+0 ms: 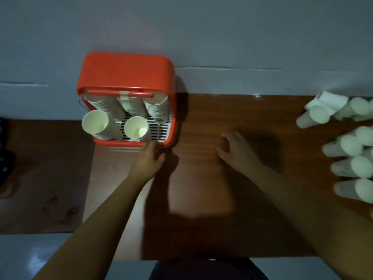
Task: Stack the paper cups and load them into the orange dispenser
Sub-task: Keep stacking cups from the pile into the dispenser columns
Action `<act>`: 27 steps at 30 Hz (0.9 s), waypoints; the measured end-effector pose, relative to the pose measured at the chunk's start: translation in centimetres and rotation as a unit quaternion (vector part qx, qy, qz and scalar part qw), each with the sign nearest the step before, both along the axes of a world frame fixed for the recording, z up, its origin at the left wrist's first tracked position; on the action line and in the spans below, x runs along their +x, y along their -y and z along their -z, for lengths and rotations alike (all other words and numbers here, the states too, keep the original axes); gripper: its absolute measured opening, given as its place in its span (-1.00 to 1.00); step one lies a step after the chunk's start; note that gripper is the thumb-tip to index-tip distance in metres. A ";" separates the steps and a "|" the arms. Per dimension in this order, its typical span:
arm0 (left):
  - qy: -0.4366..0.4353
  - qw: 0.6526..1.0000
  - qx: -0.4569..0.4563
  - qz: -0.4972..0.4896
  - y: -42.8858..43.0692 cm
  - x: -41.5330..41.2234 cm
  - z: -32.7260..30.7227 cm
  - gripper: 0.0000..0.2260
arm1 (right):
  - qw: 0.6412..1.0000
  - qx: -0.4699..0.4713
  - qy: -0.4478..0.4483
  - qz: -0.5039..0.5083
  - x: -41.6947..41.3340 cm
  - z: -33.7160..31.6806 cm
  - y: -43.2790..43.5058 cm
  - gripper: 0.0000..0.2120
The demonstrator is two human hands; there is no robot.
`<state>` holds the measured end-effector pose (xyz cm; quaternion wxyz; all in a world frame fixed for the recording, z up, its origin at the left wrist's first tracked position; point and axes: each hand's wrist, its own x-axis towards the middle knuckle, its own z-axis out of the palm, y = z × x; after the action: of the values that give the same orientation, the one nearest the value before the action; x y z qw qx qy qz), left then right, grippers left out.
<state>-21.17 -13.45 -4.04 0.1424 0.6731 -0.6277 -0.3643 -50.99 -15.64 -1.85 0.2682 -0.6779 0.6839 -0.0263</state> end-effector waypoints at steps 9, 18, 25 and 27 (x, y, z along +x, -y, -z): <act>0.017 0.993 -0.032 0.114 7.0 -22.4 -3.7 -0.76 | 0.992 -0.072 -0.024 0.097 -23.5 -3.4 -0.3 -0.50; 0.023 0.973 -0.037 0.225 12.6 -44.0 -3.8 -0.41 | 0.980 -0.084 -0.028 0.178 -39.9 -6.1 2.3 -0.45; 0.087 0.970 0.004 0.228 15.8 -52.2 -0.1 0.10 | 0.992 0.028 -0.052 0.108 -41.3 -2.2 0.8 -0.19; 0.092 0.971 0.021 0.218 16.0 -53.3 0.4 0.08 | 0.992 0.006 -0.099 0.073 -41.0 -0.7 0.3 -0.20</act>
<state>-74.46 -29.44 -4.47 -0.0124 0.5536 -0.7618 -0.3362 -91.95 -15.91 -1.17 0.2004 -0.6238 0.7551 0.0252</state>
